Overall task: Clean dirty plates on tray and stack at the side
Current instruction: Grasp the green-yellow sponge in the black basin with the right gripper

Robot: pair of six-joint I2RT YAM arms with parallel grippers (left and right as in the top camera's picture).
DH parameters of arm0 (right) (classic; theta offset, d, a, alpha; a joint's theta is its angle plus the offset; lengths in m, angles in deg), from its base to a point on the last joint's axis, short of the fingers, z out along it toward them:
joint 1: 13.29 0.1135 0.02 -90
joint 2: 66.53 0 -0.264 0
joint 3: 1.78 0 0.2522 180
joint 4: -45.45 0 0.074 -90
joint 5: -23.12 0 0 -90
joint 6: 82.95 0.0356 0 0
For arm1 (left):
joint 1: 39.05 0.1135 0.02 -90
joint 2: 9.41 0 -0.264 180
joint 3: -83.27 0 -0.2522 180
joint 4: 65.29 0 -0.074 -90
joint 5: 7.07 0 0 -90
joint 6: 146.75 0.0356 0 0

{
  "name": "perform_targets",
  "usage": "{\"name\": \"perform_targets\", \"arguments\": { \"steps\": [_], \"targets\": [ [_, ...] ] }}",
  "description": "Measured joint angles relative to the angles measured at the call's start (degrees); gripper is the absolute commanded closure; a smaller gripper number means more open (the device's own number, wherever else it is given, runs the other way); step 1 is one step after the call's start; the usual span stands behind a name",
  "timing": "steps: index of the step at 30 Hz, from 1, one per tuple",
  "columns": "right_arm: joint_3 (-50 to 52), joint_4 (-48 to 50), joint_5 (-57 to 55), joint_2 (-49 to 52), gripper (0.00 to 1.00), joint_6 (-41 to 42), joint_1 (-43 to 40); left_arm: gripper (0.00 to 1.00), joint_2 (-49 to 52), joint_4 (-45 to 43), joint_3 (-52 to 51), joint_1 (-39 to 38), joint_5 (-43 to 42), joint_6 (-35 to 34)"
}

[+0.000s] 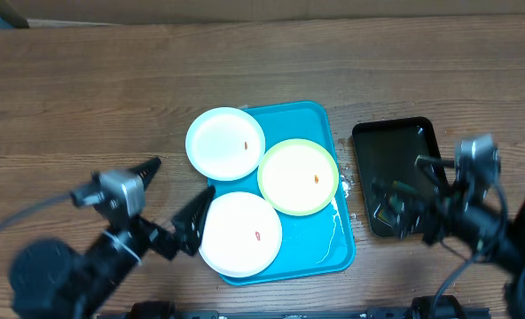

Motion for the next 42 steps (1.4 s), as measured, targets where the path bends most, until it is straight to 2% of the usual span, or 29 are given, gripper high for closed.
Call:
{"name": "perform_targets", "arguments": {
  "steps": [5, 10, 15, 19, 24, 29, 30, 33, 35, 36, 41, 42],
  "targets": [
    [-13.29, -11.69, -0.63, 15.32, 0.0, -0.02, 0.0, 0.0, 14.29, 18.1, 15.1, 0.0, 1.31, 2.49],
    [-14.38, -17.2, -1.46, 25.46, 0.01, 3.26, 0.0, 0.0, 24.15, 26.4, 16.98, 0.0, 0.7, 3.19],
    [-13.05, -23.3, -13.92, 33.7, 0.13, 13.84, 0.0, 0.0, 30.49, 31.8, 16.96, 0.0, -1.11, 3.3],
    [-4.39, -17.55, -21.24, 36.33, 0.24, 21.03, -0.02, 0.0, 33.33, 34.4, 16.98, -0.07, -3.72, 7.13],
    [11.06, -3.58, -25.05, 39.1, 0.41, 25.83, -1.31, 0.0, 32.48, 35.3, 17.92, -0.76, -6.93, 14.45],
    [21.68, 8.57, -26.86, 42.84, 0.43, 28.35, -5.25, 0.0, 28.02, 35.12, 21.09, -0.76, -6.19, 20.28],
    [23.89, 12.22, -27.34, 43.8, 0.47, 28.74, -6.64, 0.0, 26.8, 34.86, 21.49, -0.76, -6.08, 21.38],
    [26.4, 17.75, -27.5, 44.81, 0.65, 29.24, -8.09, 0.0, 22.86, 33.62, 22.01, -0.76, -5.77, 24.46],
    [27.52, 19.82, -27.39, 45.07, 0.92, 29.53, -8.28, 0.0, 21.05, 33.29, 22.29, -0.76, -5.57, 25.68],
    [27.82, 20.5, -27.34, 45.09, 0.96, 29.62, -8.26, 0.0, 20.61, 33.27, 22.36, -0.76, -5.55, 26.05],
    [27.43, 19.89, -26.71, 45.09, 0.96, 27.8, -8.22, 0.0, 20.59, 33.31, 22.4, -0.76, -5.05, 27.15],
    [26.75, 18.53, -26.62, 45.09, 0.89, 26.82, -8.22, 0.0, 20.85, 33.31, 22.4, -0.76, -4.9, 27.17]
  ]
}}
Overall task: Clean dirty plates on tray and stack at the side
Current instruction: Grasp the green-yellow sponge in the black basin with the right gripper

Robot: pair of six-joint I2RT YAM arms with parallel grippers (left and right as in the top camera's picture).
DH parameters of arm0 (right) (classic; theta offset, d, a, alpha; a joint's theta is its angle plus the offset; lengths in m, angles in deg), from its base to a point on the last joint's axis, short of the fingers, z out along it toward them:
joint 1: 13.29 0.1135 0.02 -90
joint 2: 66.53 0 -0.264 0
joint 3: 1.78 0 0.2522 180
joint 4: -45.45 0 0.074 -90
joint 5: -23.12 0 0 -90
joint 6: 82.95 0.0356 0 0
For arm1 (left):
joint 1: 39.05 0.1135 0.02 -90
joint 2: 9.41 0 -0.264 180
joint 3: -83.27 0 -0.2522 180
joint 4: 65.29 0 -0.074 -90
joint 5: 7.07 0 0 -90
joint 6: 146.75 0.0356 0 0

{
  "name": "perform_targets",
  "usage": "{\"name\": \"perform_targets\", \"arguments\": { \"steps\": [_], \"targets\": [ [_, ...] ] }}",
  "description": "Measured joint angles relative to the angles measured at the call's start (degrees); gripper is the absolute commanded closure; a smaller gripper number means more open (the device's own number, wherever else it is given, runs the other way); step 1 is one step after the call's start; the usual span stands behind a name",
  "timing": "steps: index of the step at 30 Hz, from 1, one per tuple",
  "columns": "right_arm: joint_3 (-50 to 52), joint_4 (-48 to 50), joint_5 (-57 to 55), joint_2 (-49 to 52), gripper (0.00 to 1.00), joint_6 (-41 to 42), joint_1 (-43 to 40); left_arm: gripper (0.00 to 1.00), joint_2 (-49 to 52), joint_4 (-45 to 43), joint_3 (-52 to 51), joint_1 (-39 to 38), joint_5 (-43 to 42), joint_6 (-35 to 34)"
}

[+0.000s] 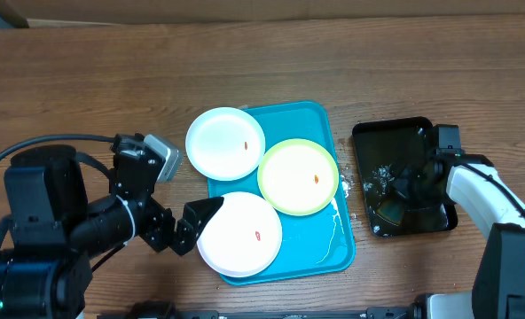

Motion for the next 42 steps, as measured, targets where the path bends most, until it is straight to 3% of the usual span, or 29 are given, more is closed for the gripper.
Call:
{"name": "perform_targets", "arguments": {
  "steps": [3, 4, 11, 15, 17, 22, 23, 25, 32, 33, 34, 35, 36, 42],
  "targets": [
    [-3.54, -4.35, 0.28, -0.09, 0.58, -2.99, 0.0, 0.0, 0.57, 0.0, 0.0, 0.0, 0.48, 0.0],
    [-5.22, -5.86, 0.33, -0.22, 0.52, -3.93, 0.0, 0.0, 0.74, 0.0, 0.0, 0.0, 0.72, 0.02],
    [-13.44, -14.73, 1.73, -3.63, 0.51, -7.67, 0.0, 0.0, 0.87, 0.0, 0.0, 0.0, 1.77, 0.04],
    [-11.32, -15.89, 2.32, -3.74, 0.39, -7.89, 0.09, 0.0, 0.9, 0.02, 0.0, 0.0, 1.92, 0.22],
    [-8.17, -13.53, 1.86, -3.72, 0.41, -7.28, 0.17, 0.0, 0.94, -0.02, 0.0, 0.0, 1.92, 0.44],
    [2.05, -2.67, 0.17, -3.72, 0.67, -4.72, 0.39, 0.0, 1.07, -0.02, 0.0, 0.0, 2.1, 0.68],
    [3.72, -0.72, 0.13, -3.72, 0.72, -4.48, 0.39, 0.0, 1.09, -0.02, 0.0, 0.0, 2.14, 0.68],
    [5.64, 2.03, 0.17, -3.87, 0.96, -3.98, 0.39, 0.0, 1.14, 0.0, 0.0, 0.0, 2.16, 0.79],
    [5.46, 2.21, 0.63, -4.35, 0.96, -3.17, 0.44, 0.0, 1.14, 0.0, -0.02, 0.0, 2.16, 0.85],
    [4.85, 1.18, 0.55, -4.33, 0.92, -3.15, 0.44, 0.0, 1.14, 0.02, 0.0, 0.0, 2.16, 0.85],
    [3.93, -0.35, 0.55, -4.31, 0.8, -3.06, 0.44, 0.0, 1.14, 0.02, 0.0, 0.0, 2.16, 0.85],
    [2.71, -2.1, 0.28, -4.26, 0.61, -3.02, 0.44, 0.0, 1.16, 0.0, 0.0, 0.0, 2.14, 0.85],
    [1.55, -3.82, 0.24, -4.24, 0.55, -3.04, 0.44, 0.0, 1.14, 0.02, 0.0, 0.0, 2.16, 0.85],
    [-5.99, -9.44, -0.13, -4.26, 0.43, -3.15, 0.44, 0.0, 1.14, 0.0, 0.0, 0.0, 2.16, 0.85]
  ]
}}
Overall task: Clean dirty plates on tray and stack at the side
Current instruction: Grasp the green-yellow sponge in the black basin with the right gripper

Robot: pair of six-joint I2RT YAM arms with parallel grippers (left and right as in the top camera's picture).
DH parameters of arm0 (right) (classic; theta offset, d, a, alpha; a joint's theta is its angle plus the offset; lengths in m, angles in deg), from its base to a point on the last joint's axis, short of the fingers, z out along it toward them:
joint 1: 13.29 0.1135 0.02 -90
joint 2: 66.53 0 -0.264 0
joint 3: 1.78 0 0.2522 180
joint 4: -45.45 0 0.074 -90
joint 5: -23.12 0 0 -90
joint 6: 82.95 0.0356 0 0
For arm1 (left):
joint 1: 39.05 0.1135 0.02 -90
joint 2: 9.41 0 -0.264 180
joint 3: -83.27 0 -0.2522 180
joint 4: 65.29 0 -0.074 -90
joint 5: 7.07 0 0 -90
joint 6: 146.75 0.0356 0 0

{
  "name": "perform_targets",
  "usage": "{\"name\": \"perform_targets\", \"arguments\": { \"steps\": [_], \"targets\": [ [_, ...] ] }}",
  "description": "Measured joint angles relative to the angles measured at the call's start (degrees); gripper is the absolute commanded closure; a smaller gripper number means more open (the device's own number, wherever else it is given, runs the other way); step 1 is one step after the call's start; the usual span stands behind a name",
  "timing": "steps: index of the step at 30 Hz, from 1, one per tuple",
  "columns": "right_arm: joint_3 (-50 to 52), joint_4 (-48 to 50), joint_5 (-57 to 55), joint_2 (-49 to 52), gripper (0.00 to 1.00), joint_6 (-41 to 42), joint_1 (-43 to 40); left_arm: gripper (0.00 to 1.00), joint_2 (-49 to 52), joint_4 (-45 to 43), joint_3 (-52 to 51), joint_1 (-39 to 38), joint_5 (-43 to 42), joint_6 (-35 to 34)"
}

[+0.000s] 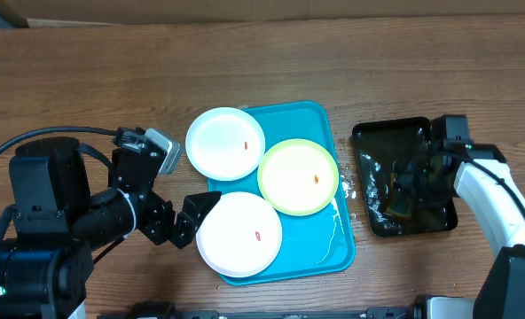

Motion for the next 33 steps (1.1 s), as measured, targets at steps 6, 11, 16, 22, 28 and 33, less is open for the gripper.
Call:
{"name": "perform_targets", "arguments": {
  "steps": [6, 11, 16, 22, 28, 33],
  "targets": [
    [-0.2, 4.55, -1.29, 0.2, 0.58, -0.22, 0.0, 0.0, 0.02, -0.02, 0.0, 0.0, 0.0, 0.0],
    [3.76, 12.35, -2.23, 1.6, 0.59, -0.02, 0.0, 0.0, 0.0, 0.0, 0.0, 0.0, 0.0, 0.0],
    [8.46, 17.16, -1.86, 3.87, 0.96, -0.13, 0.0, 0.0, 0.02, 0.0, 0.0, 0.0, 0.0, 0.0],
    [6.73, 13.86, 0.33, 3.93, 0.96, -0.33, 0.0, 0.0, 0.0, 0.02, 0.0, 0.0, 0.0, 0.0],
    [-1.53, 5.11, 3.17, 3.98, 0.46, -2.93, 0.02, 0.0, 0.0, 0.02, -0.02, 0.0, -0.02, 0.0],
    [-5.49, 0.7, 3.96, 3.98, 0.41, -3.87, 0.02, 0.0, 0.0, 0.26, 0.0, 0.0, -0.02, -0.59]
  ]
}}
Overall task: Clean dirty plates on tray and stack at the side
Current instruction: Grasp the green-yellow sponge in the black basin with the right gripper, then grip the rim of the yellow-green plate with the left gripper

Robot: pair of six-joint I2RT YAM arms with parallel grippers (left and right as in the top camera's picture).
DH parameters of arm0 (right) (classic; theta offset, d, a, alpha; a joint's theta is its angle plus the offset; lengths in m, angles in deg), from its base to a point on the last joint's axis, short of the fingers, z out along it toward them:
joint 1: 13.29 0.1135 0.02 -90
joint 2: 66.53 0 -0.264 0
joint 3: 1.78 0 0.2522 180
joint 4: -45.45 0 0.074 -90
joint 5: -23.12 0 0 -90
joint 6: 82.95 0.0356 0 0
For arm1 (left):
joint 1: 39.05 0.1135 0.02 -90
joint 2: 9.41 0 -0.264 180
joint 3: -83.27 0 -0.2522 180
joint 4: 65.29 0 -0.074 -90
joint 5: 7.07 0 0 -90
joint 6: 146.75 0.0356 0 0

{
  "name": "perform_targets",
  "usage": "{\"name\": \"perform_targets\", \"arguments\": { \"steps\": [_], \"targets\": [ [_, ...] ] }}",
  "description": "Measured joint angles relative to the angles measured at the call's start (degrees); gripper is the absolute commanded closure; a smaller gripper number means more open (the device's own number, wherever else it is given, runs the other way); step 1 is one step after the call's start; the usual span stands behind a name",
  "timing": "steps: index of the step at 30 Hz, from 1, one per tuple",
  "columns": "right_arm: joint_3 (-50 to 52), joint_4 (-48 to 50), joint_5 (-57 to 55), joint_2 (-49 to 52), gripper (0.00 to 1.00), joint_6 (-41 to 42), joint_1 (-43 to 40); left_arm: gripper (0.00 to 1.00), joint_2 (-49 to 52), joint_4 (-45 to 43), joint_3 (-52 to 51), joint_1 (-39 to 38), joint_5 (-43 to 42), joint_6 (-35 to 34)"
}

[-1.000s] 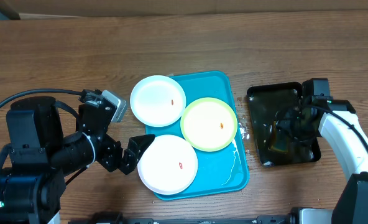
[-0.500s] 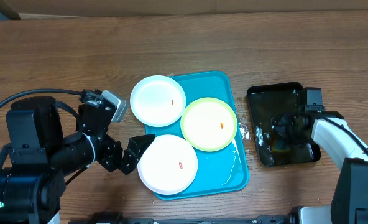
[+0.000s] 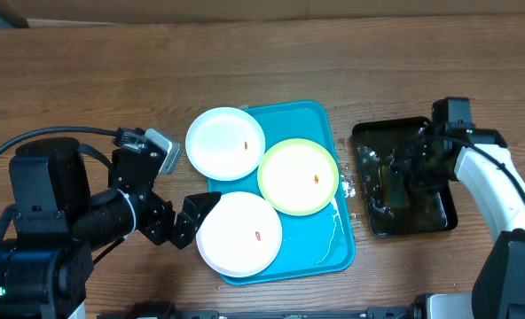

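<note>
A blue tray (image 3: 329,248) in the middle holds three plates, each with a small reddish smear: a white plate (image 3: 220,146) hanging over the tray's far left corner, a green plate (image 3: 293,182), and a near white plate (image 3: 245,244). My left gripper (image 3: 200,211) sits at the left rim of the near white plate and looks shut on it. My right gripper (image 3: 403,173) is down inside the black tray (image 3: 422,133) on the right, shut on an olive sponge (image 3: 393,184).
White crumbs (image 3: 346,188) lie on the wooden table (image 3: 85,80) between the two trays. A pale streak runs along the blue tray's right side. Wet glints show in the black tray. Both arm bases crowd the near corners.
My right gripper has moved a little toward the far side of the black tray, and the sponge has shifted with it. The left gripper and the plates have not moved.
At first both arms were low near the front edge, the left fingers beside the near white plate. Then the left gripper stood at that plate's rim and the right reached into the black tray. The right now holds the sponge there, farther back.
</note>
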Motion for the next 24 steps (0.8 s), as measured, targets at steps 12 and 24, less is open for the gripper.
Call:
{"name": "perform_targets", "arguments": {
  "steps": [12, 24],
  "targets": [
    [10.01, 10.05, -2.23, 0.0, 0.85, -0.66, 0.79, 0.0, 0.02, 1.11, 0.0, 0.0, -0.42, -5.51],
    [10.34, 6.14, -2.58, 0.0, 0.96, -0.46, 1.05, 0.1, 0.44, 4.2, -0.02, 0.0, 1.4, -13.73]
  ]
}}
